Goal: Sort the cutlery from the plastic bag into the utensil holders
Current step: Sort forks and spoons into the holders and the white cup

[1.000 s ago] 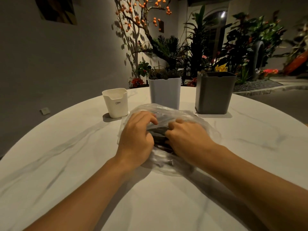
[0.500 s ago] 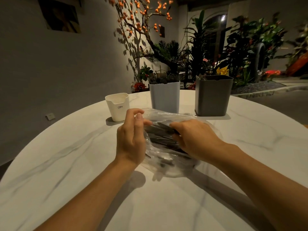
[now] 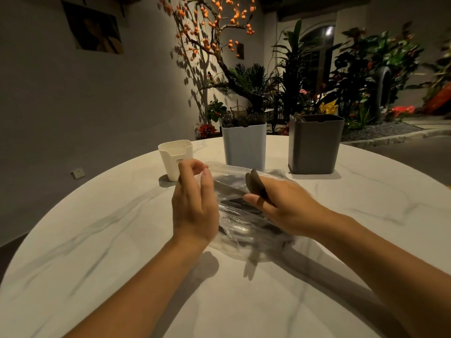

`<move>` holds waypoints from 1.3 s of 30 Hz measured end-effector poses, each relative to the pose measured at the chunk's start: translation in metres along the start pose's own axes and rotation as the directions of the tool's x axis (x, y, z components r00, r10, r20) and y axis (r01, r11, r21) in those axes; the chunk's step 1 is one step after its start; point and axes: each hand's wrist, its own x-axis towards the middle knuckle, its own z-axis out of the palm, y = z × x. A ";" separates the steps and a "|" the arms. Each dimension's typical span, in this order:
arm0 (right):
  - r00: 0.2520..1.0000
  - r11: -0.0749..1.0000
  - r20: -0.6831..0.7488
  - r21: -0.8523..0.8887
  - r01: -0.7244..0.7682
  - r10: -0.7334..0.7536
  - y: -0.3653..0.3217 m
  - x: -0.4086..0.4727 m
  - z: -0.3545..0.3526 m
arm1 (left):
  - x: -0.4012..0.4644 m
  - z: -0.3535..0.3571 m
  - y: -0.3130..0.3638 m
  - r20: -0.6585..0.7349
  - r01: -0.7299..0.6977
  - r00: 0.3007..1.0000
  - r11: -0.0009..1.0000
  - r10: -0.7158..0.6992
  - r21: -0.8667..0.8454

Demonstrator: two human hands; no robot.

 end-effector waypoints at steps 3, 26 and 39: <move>0.999 1.000 0.040 0.021 -0.014 0.013 -0.004 -0.001 -0.001 | 0.001 -0.001 0.002 0.040 0.036 0.999 0.997 -0.033 -0.067; 0.996 0.958 -0.085 0.285 -0.004 0.029 -0.006 0.009 0.012 | 0.007 0.013 0.051 0.248 0.231 0.958 0.902 -0.146 -0.364; 0.992 0.916 -0.116 0.402 0.000 0.051 -0.007 0.018 0.009 | 0.021 0.024 0.053 0.369 0.340 0.909 0.855 -0.193 -0.392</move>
